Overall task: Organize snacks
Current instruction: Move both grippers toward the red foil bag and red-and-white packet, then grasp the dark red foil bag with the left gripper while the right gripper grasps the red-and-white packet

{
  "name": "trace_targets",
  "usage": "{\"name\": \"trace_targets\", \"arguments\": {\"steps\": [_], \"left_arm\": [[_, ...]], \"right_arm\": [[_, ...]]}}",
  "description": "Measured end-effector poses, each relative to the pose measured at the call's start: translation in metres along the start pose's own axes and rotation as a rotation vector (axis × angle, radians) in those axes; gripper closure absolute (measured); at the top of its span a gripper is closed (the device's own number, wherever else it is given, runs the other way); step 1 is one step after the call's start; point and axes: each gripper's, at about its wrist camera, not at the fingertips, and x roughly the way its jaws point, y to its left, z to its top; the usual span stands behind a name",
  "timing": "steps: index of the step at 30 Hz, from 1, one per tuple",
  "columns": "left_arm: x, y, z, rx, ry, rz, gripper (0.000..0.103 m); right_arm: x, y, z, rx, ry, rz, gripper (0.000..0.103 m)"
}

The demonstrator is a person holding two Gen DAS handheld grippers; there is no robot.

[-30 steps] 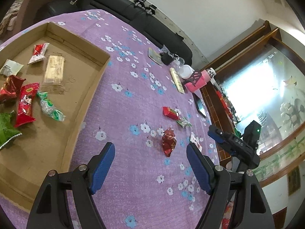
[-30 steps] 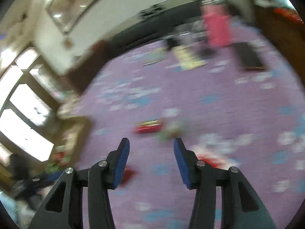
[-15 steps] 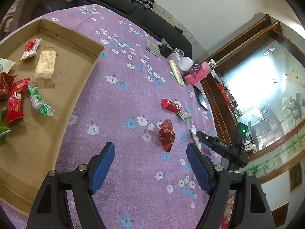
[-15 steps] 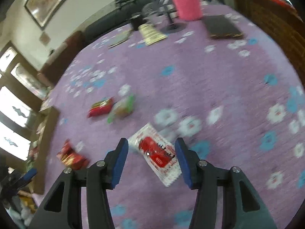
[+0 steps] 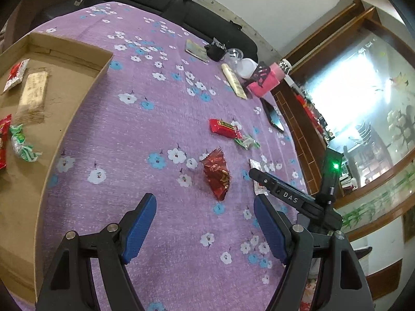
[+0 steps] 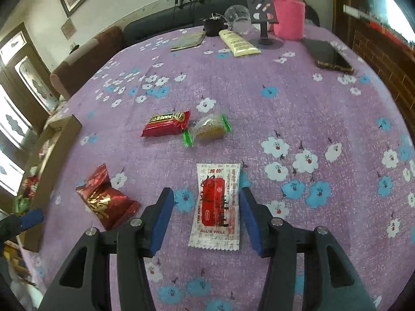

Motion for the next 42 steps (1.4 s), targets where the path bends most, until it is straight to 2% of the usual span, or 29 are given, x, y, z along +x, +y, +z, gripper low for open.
{"name": "trace_targets", "arguments": {"steps": [2,4,7,15,25,26,27,28,29,33,42], "left_arm": [[0.004,-0.002,0.001,0.009,0.004,0.014,0.023],[0.01,-0.005,0.002,0.016,0.011,0.025,0.023],[0.023,-0.013,0.006,0.034,0.021,0.038,0.023],[0.064,-0.033,0.018,0.091,0.037,0.08,0.023],[0.107,-0.053,0.017,0.206,0.048,0.164,0.023],[0.11,-0.057,0.016,0.241,0.037,0.18,0.025],[0.112,-0.06,0.015,0.266,0.039,0.193,0.041],[0.114,-0.062,0.014,0.295,0.039,0.213,0.051],[0.115,-0.063,0.013,0.318,0.045,0.215,0.066],[0.108,-0.058,0.014,0.301,0.044,0.17,0.071],[0.065,-0.05,0.015,0.227,-0.01,0.078,0.071]], "right_arm": [[0.0,0.003,-0.001,-0.006,-0.016,-0.022,0.054],[-0.001,0.001,-0.003,-0.005,-0.035,-0.05,0.07],[-0.003,-0.006,-0.005,0.028,-0.056,-0.026,0.074],[-0.006,-0.02,-0.007,0.091,-0.087,0.051,0.075],[-0.012,-0.024,-0.008,0.109,-0.118,0.056,0.075],[-0.012,-0.024,-0.008,0.109,-0.121,0.053,0.075],[-0.013,-0.024,-0.008,0.11,-0.122,0.053,0.075],[-0.013,-0.025,-0.008,0.112,-0.123,0.054,0.075],[-0.012,-0.025,-0.008,0.114,-0.122,0.054,0.075],[-0.011,-0.027,-0.008,0.118,-0.118,0.056,0.075],[-0.011,-0.028,-0.008,0.129,-0.134,0.062,0.075]]}}
